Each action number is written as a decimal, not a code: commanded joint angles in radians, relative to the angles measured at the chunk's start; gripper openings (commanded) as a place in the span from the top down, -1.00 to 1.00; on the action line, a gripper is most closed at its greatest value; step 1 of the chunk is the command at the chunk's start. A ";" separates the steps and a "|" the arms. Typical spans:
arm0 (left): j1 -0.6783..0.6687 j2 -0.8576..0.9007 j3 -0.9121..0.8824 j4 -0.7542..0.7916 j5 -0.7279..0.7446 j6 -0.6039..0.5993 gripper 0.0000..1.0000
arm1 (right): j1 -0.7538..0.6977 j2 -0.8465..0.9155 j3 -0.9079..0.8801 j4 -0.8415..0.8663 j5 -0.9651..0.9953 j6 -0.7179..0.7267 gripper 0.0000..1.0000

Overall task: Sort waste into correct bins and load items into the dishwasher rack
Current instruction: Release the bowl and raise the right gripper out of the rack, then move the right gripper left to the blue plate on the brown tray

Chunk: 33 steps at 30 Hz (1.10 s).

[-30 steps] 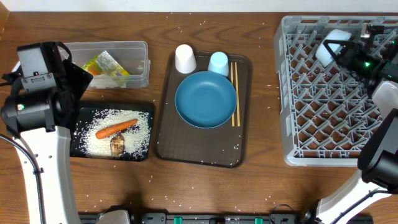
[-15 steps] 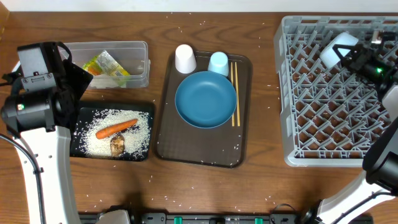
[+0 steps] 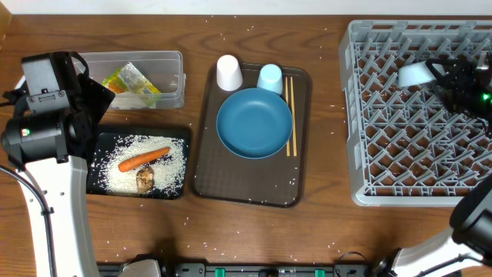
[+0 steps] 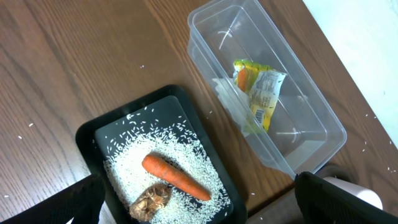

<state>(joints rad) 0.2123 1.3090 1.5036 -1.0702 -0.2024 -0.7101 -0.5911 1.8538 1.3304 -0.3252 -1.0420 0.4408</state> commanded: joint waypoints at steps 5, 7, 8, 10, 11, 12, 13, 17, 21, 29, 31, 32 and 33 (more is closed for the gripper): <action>0.001 -0.002 0.008 -0.002 -0.016 -0.002 -0.95 | 0.011 -0.236 0.009 -0.153 0.270 -0.084 -0.87; 0.001 -0.002 0.008 -0.003 -0.016 -0.002 -0.96 | 0.019 -0.307 0.009 -0.184 0.295 -0.084 -0.87; 0.001 -0.002 0.008 -0.003 -0.016 -0.002 -0.96 | 0.024 -0.348 0.009 -0.196 0.294 -0.084 -0.87; 0.001 -0.002 0.008 -0.003 -0.016 -0.002 -0.95 | 0.040 -0.410 0.009 -0.220 0.294 -0.083 -0.87; 0.001 -0.002 0.008 -0.003 -0.016 -0.002 -0.96 | 0.059 -0.447 0.009 -0.238 0.294 -0.085 -0.87; 0.001 -0.002 0.008 -0.003 -0.016 -0.002 -0.96 | 0.080 -0.474 0.009 -0.251 0.294 -0.092 -0.86; 0.001 -0.002 0.008 -0.003 -0.016 -0.002 -0.96 | 0.117 -0.507 0.009 -0.274 0.295 -0.106 -0.86; 0.001 -0.002 0.008 -0.003 -0.016 -0.002 -0.96 | 0.323 -0.566 0.009 -0.334 0.365 -0.171 -0.85; 0.001 -0.002 0.008 -0.003 -0.016 -0.002 -0.96 | 0.624 -0.539 0.008 -0.366 0.626 -0.236 -0.87; 0.001 -0.002 0.008 -0.003 -0.016 -0.002 -0.96 | 1.124 -0.271 0.008 -0.340 0.963 -0.284 -0.93; 0.001 -0.002 0.008 -0.003 -0.016 -0.002 -0.96 | 1.189 -0.203 0.008 -0.327 1.013 -0.289 -0.96; 0.001 -0.002 0.008 -0.002 -0.016 -0.002 -0.96 | 1.226 -0.163 0.008 -0.313 1.020 -0.298 -0.96; 0.001 -0.002 0.008 -0.002 -0.016 -0.002 -0.95 | 1.252 -0.135 0.008 -0.301 1.018 -0.307 -0.96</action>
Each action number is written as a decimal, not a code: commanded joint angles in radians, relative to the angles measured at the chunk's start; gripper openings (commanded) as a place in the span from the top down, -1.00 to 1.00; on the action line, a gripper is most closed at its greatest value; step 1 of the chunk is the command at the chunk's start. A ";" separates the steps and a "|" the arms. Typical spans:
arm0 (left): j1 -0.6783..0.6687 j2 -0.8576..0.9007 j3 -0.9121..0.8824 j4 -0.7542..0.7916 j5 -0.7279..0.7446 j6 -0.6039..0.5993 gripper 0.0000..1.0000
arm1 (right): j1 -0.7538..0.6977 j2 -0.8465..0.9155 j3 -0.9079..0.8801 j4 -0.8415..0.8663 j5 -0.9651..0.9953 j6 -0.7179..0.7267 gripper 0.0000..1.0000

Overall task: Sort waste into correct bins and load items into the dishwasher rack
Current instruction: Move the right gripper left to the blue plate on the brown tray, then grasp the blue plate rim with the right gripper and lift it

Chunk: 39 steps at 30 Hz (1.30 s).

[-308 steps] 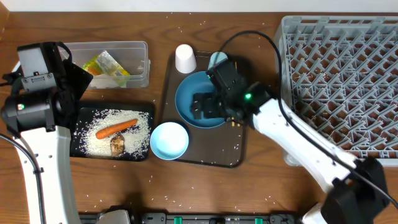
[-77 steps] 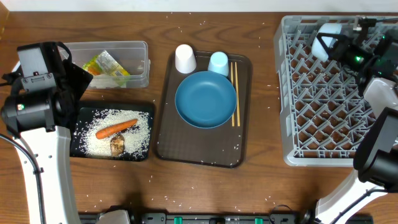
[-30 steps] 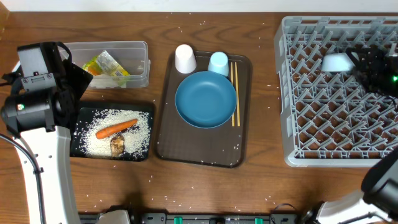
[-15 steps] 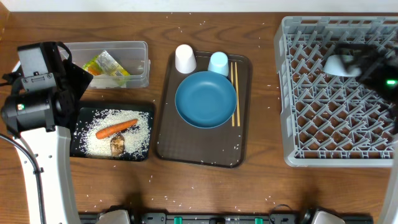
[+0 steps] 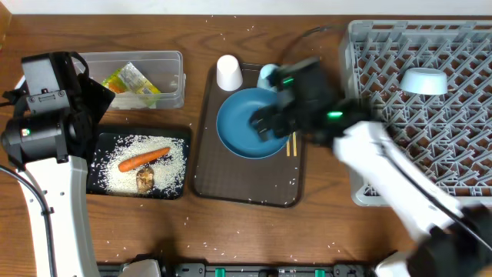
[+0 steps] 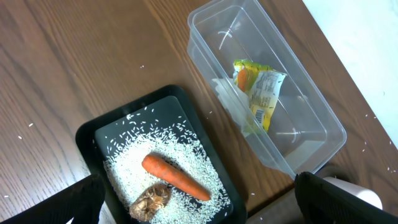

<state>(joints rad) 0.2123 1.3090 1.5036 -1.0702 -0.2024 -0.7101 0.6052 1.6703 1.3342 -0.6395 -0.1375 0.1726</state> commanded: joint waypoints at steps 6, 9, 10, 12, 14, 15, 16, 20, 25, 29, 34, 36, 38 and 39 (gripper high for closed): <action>0.001 -0.002 0.008 -0.003 -0.016 -0.002 -0.96 | 0.182 0.185 0.005 0.079 0.111 -0.040 -0.98; 0.001 -0.002 0.008 -0.003 -0.016 -0.002 -0.95 | 0.215 0.236 0.005 0.080 0.111 -0.048 -0.99; 0.001 -0.002 0.008 -0.003 -0.016 -0.002 -0.96 | 0.222 0.253 0.005 0.082 0.111 -0.059 -0.99; 0.001 -0.002 0.008 -0.003 -0.016 -0.002 -0.96 | 0.237 0.293 0.005 0.091 0.116 -0.074 -0.96; 0.001 -0.002 0.008 -0.003 -0.016 -0.002 -0.96 | 0.248 0.325 0.005 0.109 0.115 -0.073 -0.91; 0.001 -0.002 0.008 -0.002 -0.016 -0.002 -0.95 | 0.251 0.334 0.005 0.116 0.115 -0.072 -0.88; 0.001 -0.002 0.008 -0.003 -0.016 -0.002 -0.96 | 0.254 0.342 0.005 0.121 0.115 -0.073 -0.82; 0.001 -0.002 0.008 -0.003 -0.016 -0.002 -0.96 | 0.253 0.350 0.005 0.123 0.140 -0.073 -0.39; 0.001 -0.002 0.008 -0.003 -0.016 -0.002 -0.96 | 0.254 0.385 0.005 0.122 0.167 -0.060 0.03; 0.001 -0.002 0.008 -0.003 -0.016 -0.002 -0.96 | 0.254 0.397 0.005 0.121 0.166 -0.038 0.40; 0.001 -0.002 0.008 -0.003 -0.016 -0.002 -0.96 | 0.254 0.396 0.006 0.120 0.154 0.006 0.98; 0.001 -0.002 0.008 -0.003 -0.016 -0.002 -0.96 | 0.254 0.385 0.016 0.105 0.105 0.010 0.98; 0.001 -0.002 0.008 -0.003 -0.016 -0.002 -0.96 | 0.253 0.360 0.032 0.082 0.046 0.010 0.98; 0.001 -0.002 0.008 -0.003 -0.016 -0.002 -0.96 | 0.253 0.345 0.040 0.072 0.025 0.010 0.98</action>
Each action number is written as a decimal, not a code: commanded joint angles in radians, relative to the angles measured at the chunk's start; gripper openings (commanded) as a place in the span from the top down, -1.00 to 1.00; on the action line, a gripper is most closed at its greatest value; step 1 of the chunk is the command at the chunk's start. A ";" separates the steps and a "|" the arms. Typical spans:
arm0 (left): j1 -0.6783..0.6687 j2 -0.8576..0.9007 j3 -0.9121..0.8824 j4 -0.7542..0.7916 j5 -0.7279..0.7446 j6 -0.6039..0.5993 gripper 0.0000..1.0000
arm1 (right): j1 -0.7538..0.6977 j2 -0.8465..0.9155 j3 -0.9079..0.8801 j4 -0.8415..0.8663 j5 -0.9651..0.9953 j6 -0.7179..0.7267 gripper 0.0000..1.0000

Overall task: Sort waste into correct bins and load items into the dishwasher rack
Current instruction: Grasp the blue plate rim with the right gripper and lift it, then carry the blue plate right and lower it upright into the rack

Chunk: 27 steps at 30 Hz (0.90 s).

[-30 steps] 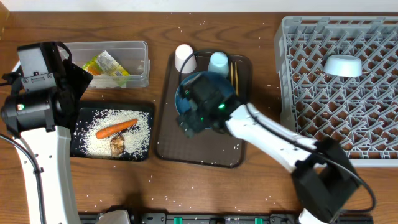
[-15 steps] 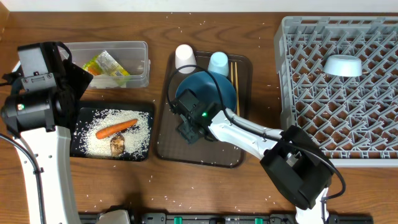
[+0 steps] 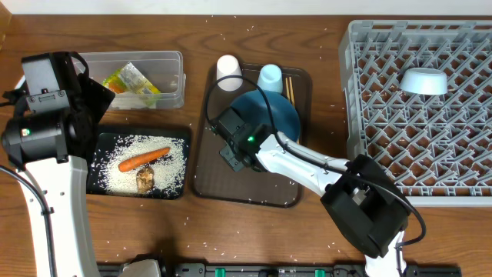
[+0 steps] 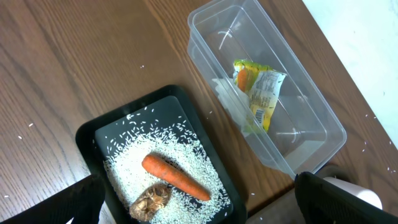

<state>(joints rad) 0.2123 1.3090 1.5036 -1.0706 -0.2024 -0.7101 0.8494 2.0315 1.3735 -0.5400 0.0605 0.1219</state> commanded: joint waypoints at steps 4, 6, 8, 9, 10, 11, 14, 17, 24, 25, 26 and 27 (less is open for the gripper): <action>0.001 -0.002 0.008 -0.002 -0.016 -0.002 -0.96 | 0.008 -0.113 0.029 -0.060 -0.200 0.080 0.98; 0.001 -0.002 0.008 -0.002 -0.016 -0.002 -0.96 | 0.005 -0.175 0.035 -0.063 -0.201 0.098 0.98; 0.001 -0.002 0.008 -0.002 -0.016 -0.002 -0.96 | -0.008 -0.246 0.035 -0.066 -0.201 0.119 0.98; 0.001 -0.002 0.008 -0.002 -0.016 -0.002 -0.96 | -0.020 -0.284 0.035 -0.071 -0.204 0.128 0.98; 0.001 -0.002 0.008 -0.002 -0.016 -0.002 -0.96 | -0.035 -0.325 0.035 -0.077 -0.208 0.134 0.98; 0.001 -0.002 0.008 -0.002 -0.016 -0.002 -0.96 | -0.054 -0.363 0.035 -0.085 -0.211 0.137 0.98; 0.001 -0.002 0.008 -0.002 -0.016 -0.002 -0.96 | -0.137 -0.481 0.035 -0.122 -0.219 0.136 0.98; 0.001 -0.002 0.008 -0.002 -0.016 -0.002 -0.96 | -0.258 -0.575 0.035 -0.167 -0.219 0.135 0.98; 0.001 -0.002 0.008 -0.002 -0.016 -0.002 -0.96 | -0.715 -0.682 0.035 -0.233 -0.507 0.084 0.98; 0.001 -0.002 0.008 -0.002 -0.016 -0.002 -0.96 | -0.814 -0.681 0.034 -0.239 -0.616 0.062 0.98; 0.001 -0.002 0.008 -0.002 -0.016 -0.002 -0.96 | -0.888 -0.674 0.033 -0.242 -0.701 0.045 0.98; 0.001 -0.002 0.008 -0.002 -0.016 -0.002 -0.95 | -0.960 -0.666 0.032 -0.244 -0.787 0.030 0.98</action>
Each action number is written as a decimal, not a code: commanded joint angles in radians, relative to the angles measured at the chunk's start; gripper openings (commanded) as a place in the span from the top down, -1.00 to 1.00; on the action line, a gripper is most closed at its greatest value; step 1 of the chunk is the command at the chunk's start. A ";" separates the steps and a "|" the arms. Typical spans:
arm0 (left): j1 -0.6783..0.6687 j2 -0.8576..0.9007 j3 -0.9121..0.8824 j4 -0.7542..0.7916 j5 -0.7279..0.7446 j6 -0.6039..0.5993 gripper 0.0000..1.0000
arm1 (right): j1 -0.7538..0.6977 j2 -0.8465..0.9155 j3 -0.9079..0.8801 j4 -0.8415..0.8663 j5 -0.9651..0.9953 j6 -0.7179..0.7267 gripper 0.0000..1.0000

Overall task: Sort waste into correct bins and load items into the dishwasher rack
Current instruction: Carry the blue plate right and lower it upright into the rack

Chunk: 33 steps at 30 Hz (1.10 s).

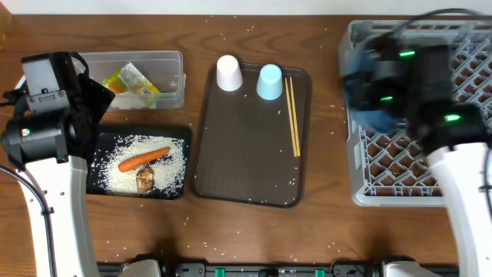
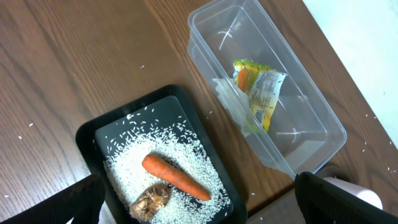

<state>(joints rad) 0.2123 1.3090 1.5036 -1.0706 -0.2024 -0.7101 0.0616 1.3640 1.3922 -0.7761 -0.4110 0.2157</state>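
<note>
The blue bowl (image 1: 372,115) is a blurred blue patch over the left part of the grey dishwasher rack (image 1: 461,169). My right gripper (image 1: 378,98) is blurred there and appears shut on the bowl. A white cup (image 1: 229,73), a light blue cup (image 1: 270,81) and chopsticks (image 1: 293,115) lie on the brown tray (image 1: 246,169). My left gripper (image 2: 199,208) hangs open above the black tray (image 2: 118,137), which holds rice, a carrot (image 2: 175,177) and a brown lump (image 2: 151,200). A yellow wrapper (image 2: 261,93) lies in the clear bin (image 2: 311,124).
The right arm covers the rack's upper left, so what stands there is hidden. Rice grains are scattered over the wooden table (image 1: 323,231). The clear bin (image 1: 173,77) and the black tray (image 1: 100,181) sit side by side at the left.
The blue bowl has left the brown tray and is now with the right gripper over the rack's left side. The left arm has not moved.
My right gripper was at a white bowl in the rack. Then the white bowl stood alone in the rack and the arm was over the blue bowl on the tray. Then the gripper was at that bowl's left rim. Now the bowl is over the rack.
</note>
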 commanded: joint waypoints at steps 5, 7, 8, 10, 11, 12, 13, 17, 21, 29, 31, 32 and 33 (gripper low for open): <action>0.001 -0.002 0.008 -0.002 -0.016 -0.002 -0.96 | -0.487 0.087 0.013 -0.032 -0.742 -0.141 0.98; 0.001 -0.002 0.008 -0.002 -0.016 -0.002 -0.96 | -0.574 0.132 0.013 -0.069 -0.841 -0.184 0.98; 0.001 -0.002 0.008 -0.002 -0.016 -0.002 -0.96 | -0.607 0.155 0.013 -0.087 -0.879 -0.212 0.98; 0.001 -0.002 0.008 -0.002 -0.016 -0.002 -0.95 | -0.653 0.204 0.012 -0.109 -0.968 -0.268 0.98; 0.001 -0.002 0.008 -0.002 -0.016 -0.002 -0.96 | -0.664 0.222 0.012 -0.112 -1.007 -0.287 0.98; 0.001 -0.002 0.008 -0.002 -0.016 -0.002 -0.95 | -0.679 0.249 0.012 -0.115 -1.072 -0.312 0.98; 0.001 -0.002 0.008 -0.002 -0.016 -0.002 -0.96 | -0.686 0.267 0.012 -0.114 -1.113 -0.322 0.98; 0.001 -0.002 0.008 -0.002 -0.016 -0.002 -0.96 | -0.700 0.349 0.012 -0.136 -1.149 -0.330 0.98; 0.001 -0.002 0.008 -0.002 -0.016 -0.002 -0.96 | -0.699 0.391 0.012 -0.161 -1.149 -0.329 0.98; 0.001 -0.002 0.008 -0.002 -0.016 -0.002 -0.95 | -0.738 0.392 0.012 -0.244 -1.098 -0.329 0.98; 0.001 -0.002 0.008 -0.002 -0.016 -0.002 -0.95 | -0.760 0.387 0.012 -0.277 -1.025 -0.329 0.97; 0.001 -0.002 0.008 -0.002 -0.016 -0.002 -0.96 | -0.772 0.382 0.012 -0.290 -0.978 -0.328 0.98; 0.001 -0.002 0.008 -0.002 -0.016 -0.002 -0.96 | -0.788 0.376 0.012 -0.301 -0.921 -0.322 0.98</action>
<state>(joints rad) 0.2123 1.3090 1.5036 -1.0702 -0.2024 -0.7101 -0.6868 1.7458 1.3941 -1.0542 -1.4830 -0.1101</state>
